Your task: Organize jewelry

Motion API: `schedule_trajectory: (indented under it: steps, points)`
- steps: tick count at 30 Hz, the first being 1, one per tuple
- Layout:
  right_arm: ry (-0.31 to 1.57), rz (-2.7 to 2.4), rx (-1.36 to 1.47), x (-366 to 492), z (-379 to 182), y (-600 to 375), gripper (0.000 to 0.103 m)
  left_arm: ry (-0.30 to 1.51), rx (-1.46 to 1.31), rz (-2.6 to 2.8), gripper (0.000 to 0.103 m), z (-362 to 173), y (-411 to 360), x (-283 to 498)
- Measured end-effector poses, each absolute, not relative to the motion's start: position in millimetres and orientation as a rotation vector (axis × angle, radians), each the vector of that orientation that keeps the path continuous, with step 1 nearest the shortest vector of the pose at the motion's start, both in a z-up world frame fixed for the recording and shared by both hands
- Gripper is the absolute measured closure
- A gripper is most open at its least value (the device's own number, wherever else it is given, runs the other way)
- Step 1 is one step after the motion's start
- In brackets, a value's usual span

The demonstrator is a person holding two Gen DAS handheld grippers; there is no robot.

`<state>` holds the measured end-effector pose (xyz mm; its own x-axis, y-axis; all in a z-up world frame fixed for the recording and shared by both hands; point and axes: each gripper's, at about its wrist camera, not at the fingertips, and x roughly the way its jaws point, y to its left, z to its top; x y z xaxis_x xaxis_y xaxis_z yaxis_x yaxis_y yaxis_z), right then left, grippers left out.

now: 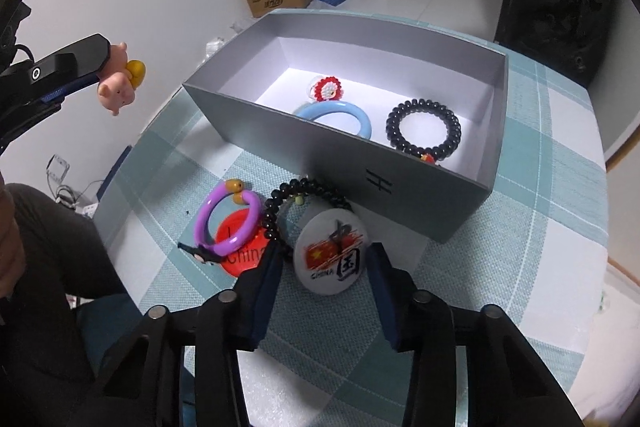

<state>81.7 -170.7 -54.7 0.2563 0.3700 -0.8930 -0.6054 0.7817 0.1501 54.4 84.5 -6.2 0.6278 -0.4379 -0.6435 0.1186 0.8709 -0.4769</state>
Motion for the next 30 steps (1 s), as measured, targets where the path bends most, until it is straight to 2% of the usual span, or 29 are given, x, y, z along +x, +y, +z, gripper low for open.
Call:
schedule_trajectory:
  steps: [4,8,13,21,30]
  points:
    - [1.132,0.674,-0.234,83,-56,-168,0.069,0.833,-0.406,-0.328,0.091,-6,84,54]
    - [1.119,0.672,-0.214,84,-51,-172,0.08,0.833,-0.407,-0.327,0.091,-6,83,53]
    - [1.123,0.671,-0.203,85,-49,-175,0.082,0.835,-0.403,-0.325,0.091,-6,83,53]
    - [1.127,0.65,-0.154,86,-43,-185,0.093,0.846,-0.405,-0.319,0.095,-8,81,55]
    - [1.131,0.633,-0.087,88,-37,-198,0.099,0.856,-0.407,-0.333,0.096,-11,79,56]
